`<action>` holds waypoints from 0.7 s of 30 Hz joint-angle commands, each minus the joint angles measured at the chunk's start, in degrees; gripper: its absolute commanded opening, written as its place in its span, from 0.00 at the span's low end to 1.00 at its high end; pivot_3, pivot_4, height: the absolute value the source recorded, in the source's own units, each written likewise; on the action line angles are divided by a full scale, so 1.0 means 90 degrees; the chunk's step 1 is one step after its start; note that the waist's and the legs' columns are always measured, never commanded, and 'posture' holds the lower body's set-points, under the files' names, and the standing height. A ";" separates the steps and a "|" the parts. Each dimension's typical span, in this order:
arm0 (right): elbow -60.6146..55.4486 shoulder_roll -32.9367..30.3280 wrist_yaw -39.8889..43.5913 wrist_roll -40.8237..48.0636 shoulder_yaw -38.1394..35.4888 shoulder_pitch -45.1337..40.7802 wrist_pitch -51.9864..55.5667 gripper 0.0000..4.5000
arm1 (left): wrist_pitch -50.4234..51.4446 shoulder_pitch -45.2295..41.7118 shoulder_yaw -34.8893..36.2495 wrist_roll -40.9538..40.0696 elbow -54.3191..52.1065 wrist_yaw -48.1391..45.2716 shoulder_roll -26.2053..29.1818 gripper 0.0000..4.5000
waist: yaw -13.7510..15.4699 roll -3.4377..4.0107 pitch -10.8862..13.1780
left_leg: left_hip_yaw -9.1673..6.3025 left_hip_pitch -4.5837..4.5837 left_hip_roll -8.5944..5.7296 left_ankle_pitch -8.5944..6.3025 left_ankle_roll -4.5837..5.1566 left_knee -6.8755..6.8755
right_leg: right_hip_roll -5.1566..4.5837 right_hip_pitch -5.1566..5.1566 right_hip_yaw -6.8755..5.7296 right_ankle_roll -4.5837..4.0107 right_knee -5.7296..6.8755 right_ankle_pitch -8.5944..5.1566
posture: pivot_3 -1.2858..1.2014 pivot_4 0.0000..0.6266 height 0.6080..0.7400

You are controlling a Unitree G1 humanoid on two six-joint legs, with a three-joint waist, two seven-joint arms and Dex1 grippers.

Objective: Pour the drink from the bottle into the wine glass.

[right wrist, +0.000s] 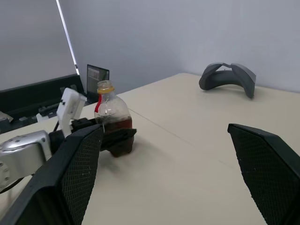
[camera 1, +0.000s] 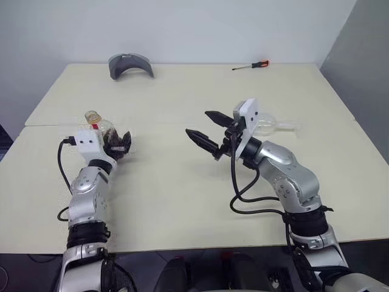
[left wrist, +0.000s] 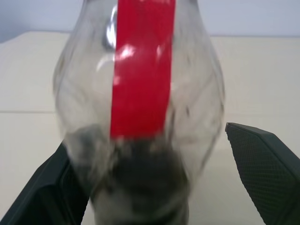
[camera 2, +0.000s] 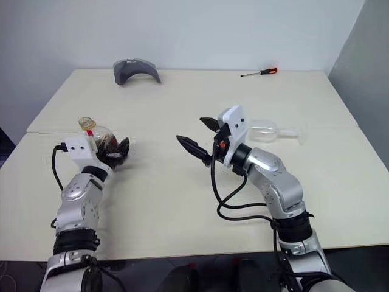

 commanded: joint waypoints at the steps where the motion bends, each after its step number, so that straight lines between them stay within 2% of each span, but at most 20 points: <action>1: -0.0123 0.0028 0.0083 0.0018 -0.0053 -0.0041 -0.0187 1.00 | 0.0454 0.0433 0.0092 -0.0202 -0.1089 0.0019 0.0036 0.99 | -0.0003 0.0000 0.0000 | 0.0000 0.0000 0.0000 0.0000 0.0000 0.0000 | 0.0000 0.0000 0.0000 0.0000 0.0001 0.0000 | 0.52 0.24 1.00; 8: -0.0244 -0.0137 0.0177 0.0024 -0.0084 0.0187 -0.0179 1.00 | 0.1491 0.1522 0.0325 -0.0641 -0.2878 -0.0105 0.0244 0.99 | 0.0005 0.0000 0.0000 | 0.0001 0.0000 0.0001 -0.0001 0.0002 -0.0001 | 0.0000 0.0001 0.0002 0.0000 -0.0002 0.0000 | 0.52 0.24 1.00; 12: -0.0503 -0.0484 0.0273 0.0047 -0.0154 0.0544 -0.0085 1.00 | 0.2285 0.2152 0.0328 -0.1259 -0.4021 -0.0519 0.0514 0.99 | 0.0021 -0.0003 -0.0002 | 0.0001 0.0000 0.0000 -0.0002 0.0003 -0.0002 | -0.0001 0.0005 0.0004 0.0000 -0.0005 0.0000 | 0.52 0.24 1.00; 14: -0.0578 -0.0722 0.0344 -0.0025 -0.0156 0.0701 -0.0125 1.00 | 0.2580 0.2367 0.0236 -0.1523 -0.4474 -0.0749 0.0676 0.99 | 0.0027 -0.0003 -0.0002 | 0.0001 0.0000 0.0000 -0.0006 0.0010 -0.0002 | -0.0002 0.0008 0.0004 0.0000 -0.0007 0.0000 | 0.52 0.24 1.00; 17: -0.0595 -0.1512 0.0603 -0.0279 -0.0358 0.1135 -0.0302 1.00 | 0.3298 0.2545 -0.0094 -0.2429 -0.5574 -0.1349 0.1085 0.99 | 0.0065 -0.0005 -0.0003 | -0.0003 -0.0001 0.0000 -0.0012 0.0020 -0.0002 | -0.0001 0.0010 -0.0001 0.0000 -0.0008 0.0000 | 0.52 0.24 1.00; 21: -0.0366 -0.2294 0.0890 -0.0437 -0.0754 0.1469 -0.0573 1.00 | 0.3571 0.2431 -0.0540 -0.2916 -0.6139 -0.2118 0.1665 0.99 | 0.0050 0.0000 -0.0003 | 0.0003 0.0006 -0.0003 -0.0012 0.0021 -0.0003 | -0.0001 0.0018 0.0006 0.0000 -0.0011 0.0000 | 0.52 0.24 1.00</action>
